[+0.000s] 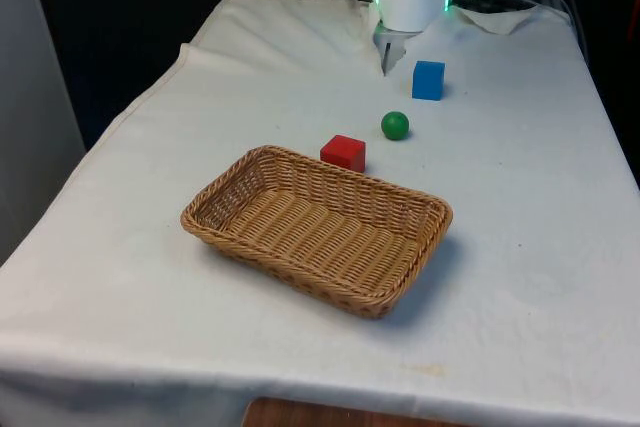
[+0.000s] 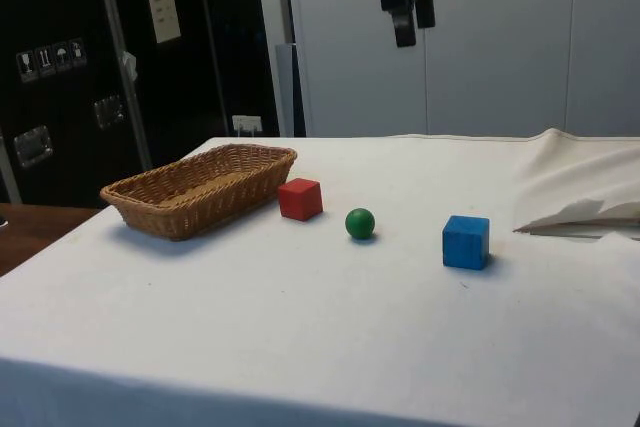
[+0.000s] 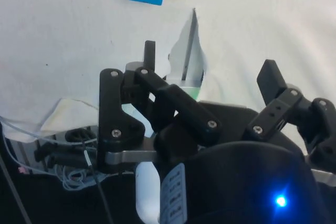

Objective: Place all non-red objects into the basket.

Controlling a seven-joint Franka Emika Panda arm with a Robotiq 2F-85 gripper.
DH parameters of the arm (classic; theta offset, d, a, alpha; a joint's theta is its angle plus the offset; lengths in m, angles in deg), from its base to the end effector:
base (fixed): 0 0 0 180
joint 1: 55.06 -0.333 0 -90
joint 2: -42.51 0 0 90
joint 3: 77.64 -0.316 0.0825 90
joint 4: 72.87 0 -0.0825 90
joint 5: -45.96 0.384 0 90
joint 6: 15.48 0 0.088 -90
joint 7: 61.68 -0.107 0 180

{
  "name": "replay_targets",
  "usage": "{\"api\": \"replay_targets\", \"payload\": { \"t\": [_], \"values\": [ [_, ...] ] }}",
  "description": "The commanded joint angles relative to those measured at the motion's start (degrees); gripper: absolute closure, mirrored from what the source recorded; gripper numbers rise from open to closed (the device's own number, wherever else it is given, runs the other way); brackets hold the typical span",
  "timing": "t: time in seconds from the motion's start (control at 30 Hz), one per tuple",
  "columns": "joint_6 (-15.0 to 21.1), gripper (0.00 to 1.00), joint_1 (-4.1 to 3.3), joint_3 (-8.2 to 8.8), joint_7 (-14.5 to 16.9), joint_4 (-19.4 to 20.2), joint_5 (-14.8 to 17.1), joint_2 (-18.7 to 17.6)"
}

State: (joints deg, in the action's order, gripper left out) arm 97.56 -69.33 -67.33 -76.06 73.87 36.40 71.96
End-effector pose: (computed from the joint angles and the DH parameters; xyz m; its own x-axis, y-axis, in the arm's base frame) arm 0.3767 0.0154 0.4296 0.9943 -0.0862 -0.0625 -0.0813 -0.9937 0.0777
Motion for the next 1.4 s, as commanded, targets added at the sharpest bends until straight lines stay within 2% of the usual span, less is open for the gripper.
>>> {"api": "replay_targets", "payload": {
  "t": [0.0, 0.17, 0.2, 0.4, 0.47, 0.6, 0.73, 0.77, 0.9, 0.97, 1.0, 1.1, 1.23, 1.27, 1.3, 1.37],
  "values": [
    [1.32, 0.0, 0.0, -0.06, -0.63, 1.26, 0.23, 0.74],
    [4.13, 0.0, 0.17, 0.17, -1.49, 4.87, 0.29, 1.66],
    [3.32, 0.0, 0.11, 0.11, -1.26, 4.24, 0.11, 1.15],
    [7.22, 0.0, 0.34, 0.34, -2.41, 8.77, 0.46, 2.69],
    [6.88, 0.0, 0.34, 0.29, -2.35, 8.77, 0.29, 2.23],
    [9.85, 0.0, 0.52, 0.57, -2.92, 12.09, 0.69, 3.67],
    [11.86, 0.0, 0.46, 0.86, -3.15, 14.38, 0.74, 4.35],
    [10.89, 0.0, 0.46, 0.74, -2.98, 13.46, 0.46, 3.67],
    [14.38, 0.0, 0.4, 1.32, -3.27, 16.9, 0.86, 4.81],
    [15.41, 0.0, 0.4, 1.49, -3.21, 17.76, 0.97, 4.87],
    [14.5, 0.0, 0.46, 1.32, -3.15, 17.13, 0.63, 4.41],
    [17.36, 0.0, 0.34, 1.83, -3.09, 19.25, 1.2, 5.04],
    [19.42, 0.0, 0.29, 1.95, -2.92, 20.86, 1.72, 4.98],
    [18.62, 0.0, 0.46, 1.66, -3.04, 20.23, 1.38, 4.47],
    [20.51, 0.0, 0.29, 2.01, -2.81, 21.6, 2.06, 4.93],
    [21.66, 0.0, 0.17, 2.06, -2.69, 22.35, 2.35, 4.87]
  ]
}}
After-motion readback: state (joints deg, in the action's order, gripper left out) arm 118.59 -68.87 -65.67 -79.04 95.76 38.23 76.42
